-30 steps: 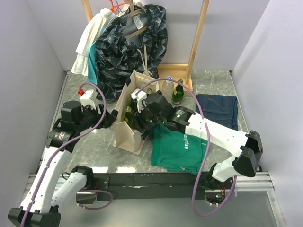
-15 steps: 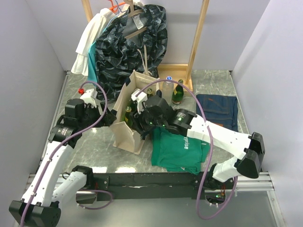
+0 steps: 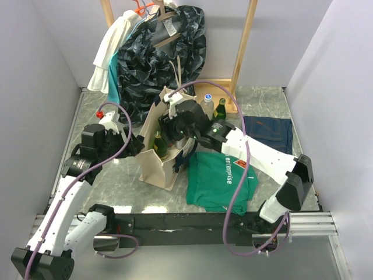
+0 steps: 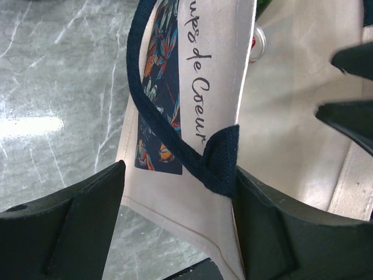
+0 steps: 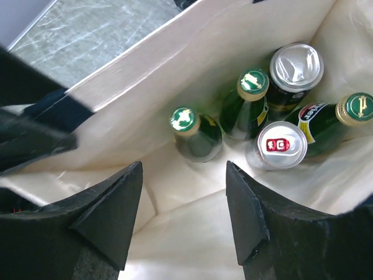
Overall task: Take the beverage out of the canvas bag
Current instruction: Take out the drink from the canvas bag.
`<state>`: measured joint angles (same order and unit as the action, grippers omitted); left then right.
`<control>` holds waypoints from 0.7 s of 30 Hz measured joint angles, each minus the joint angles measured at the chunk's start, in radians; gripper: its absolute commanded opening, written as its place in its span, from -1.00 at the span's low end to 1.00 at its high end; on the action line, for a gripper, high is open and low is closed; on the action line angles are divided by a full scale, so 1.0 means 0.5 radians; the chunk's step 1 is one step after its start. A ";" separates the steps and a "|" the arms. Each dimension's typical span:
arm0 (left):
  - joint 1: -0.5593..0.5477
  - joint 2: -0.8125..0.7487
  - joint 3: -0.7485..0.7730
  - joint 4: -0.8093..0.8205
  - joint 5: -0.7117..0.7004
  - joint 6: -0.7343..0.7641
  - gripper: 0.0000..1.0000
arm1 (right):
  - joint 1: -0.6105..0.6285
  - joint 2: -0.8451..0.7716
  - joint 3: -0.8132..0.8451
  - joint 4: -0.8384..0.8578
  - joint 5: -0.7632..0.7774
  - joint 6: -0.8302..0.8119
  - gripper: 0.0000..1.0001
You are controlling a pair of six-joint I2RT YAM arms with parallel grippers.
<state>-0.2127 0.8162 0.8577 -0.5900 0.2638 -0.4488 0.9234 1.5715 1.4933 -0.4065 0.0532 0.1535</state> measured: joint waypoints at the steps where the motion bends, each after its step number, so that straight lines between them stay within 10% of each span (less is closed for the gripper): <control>1: -0.001 -0.012 -0.013 0.010 -0.002 -0.008 0.56 | -0.021 0.021 0.013 0.001 -0.027 0.006 0.34; 21: -0.002 -0.227 -0.171 0.199 -0.112 -0.034 0.78 | -0.076 0.393 0.224 -0.080 -0.343 -0.030 0.37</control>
<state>-0.2138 0.7025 0.7723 -0.4904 0.2077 -0.4660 0.8856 1.7679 1.6051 -0.4465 -0.1181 0.1387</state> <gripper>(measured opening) 0.877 0.685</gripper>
